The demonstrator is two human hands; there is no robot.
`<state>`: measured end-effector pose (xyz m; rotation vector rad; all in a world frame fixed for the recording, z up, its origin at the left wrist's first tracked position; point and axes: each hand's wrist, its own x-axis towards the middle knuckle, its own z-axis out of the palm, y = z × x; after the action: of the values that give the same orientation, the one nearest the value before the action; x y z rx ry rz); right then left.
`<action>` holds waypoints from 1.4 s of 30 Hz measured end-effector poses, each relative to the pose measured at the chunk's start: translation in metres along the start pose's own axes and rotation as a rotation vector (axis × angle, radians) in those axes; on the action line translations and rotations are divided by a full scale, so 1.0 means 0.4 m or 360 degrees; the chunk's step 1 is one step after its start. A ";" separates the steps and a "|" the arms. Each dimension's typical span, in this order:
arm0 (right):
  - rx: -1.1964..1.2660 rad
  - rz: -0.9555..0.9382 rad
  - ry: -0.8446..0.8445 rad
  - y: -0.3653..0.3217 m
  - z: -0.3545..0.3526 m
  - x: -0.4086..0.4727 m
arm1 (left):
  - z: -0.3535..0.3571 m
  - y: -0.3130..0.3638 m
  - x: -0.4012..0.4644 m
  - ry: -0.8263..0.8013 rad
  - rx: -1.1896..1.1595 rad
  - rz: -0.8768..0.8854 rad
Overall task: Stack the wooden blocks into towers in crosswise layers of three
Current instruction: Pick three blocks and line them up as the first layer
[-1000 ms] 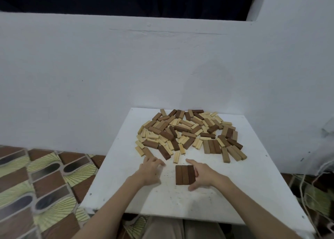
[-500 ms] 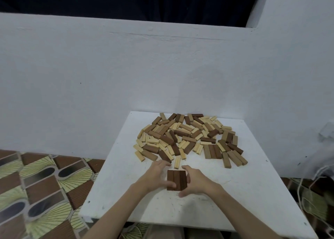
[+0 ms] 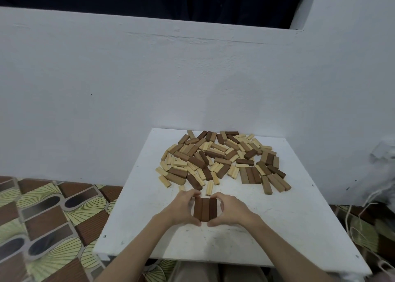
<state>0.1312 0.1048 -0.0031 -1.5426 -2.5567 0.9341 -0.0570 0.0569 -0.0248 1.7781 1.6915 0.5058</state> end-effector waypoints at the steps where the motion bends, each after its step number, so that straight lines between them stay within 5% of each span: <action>1: -0.0014 -0.0006 0.0009 -0.001 0.003 0.002 | -0.001 -0.002 -0.001 0.0001 -0.0005 0.0009; 42: -0.0268 -0.0111 -0.0036 -0.030 0.022 0.016 | -0.021 -0.025 0.001 -0.0077 0.0263 0.0096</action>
<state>0.1157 0.1017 -0.0061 -1.4759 -2.7492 0.7514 -0.0699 0.0585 -0.0254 1.9473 1.6924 0.3540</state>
